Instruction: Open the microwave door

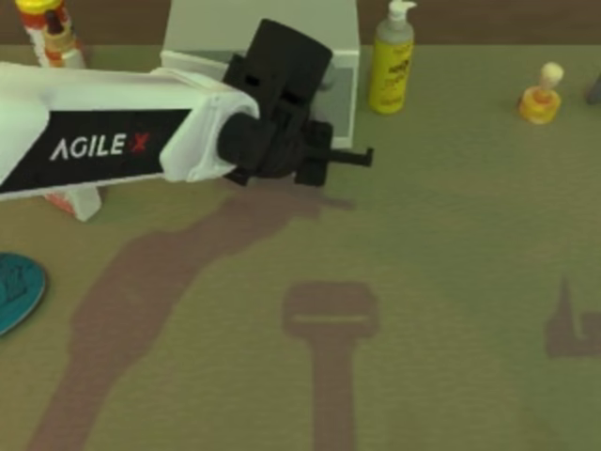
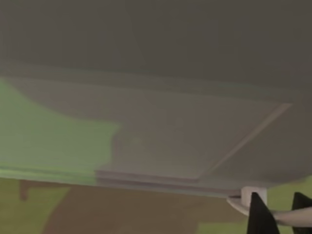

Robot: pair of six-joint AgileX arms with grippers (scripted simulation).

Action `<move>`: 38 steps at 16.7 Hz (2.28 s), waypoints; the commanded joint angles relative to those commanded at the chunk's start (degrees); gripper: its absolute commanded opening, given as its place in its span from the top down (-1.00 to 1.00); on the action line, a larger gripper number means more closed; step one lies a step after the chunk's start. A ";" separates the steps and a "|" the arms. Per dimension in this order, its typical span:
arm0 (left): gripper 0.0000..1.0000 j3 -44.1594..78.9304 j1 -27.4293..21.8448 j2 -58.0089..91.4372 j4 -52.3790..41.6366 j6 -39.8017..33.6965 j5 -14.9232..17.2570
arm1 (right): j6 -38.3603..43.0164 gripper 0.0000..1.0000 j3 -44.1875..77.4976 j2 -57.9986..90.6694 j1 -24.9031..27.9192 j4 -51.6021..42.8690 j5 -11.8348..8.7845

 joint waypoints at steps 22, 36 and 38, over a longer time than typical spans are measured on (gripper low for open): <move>1.00 -2.61 0.66 -1.74 1.35 2.63 2.14 | 0.00 -1.00 0.00 0.00 0.00 0.00 0.00; 1.00 -2.61 0.66 -1.74 1.35 2.63 2.14 | 0.00 -1.00 0.00 0.00 0.00 0.00 0.00; 1.00 -2.37 0.17 -1.63 1.33 2.31 2.59 | 0.00 -1.00 0.00 0.00 0.00 0.00 0.00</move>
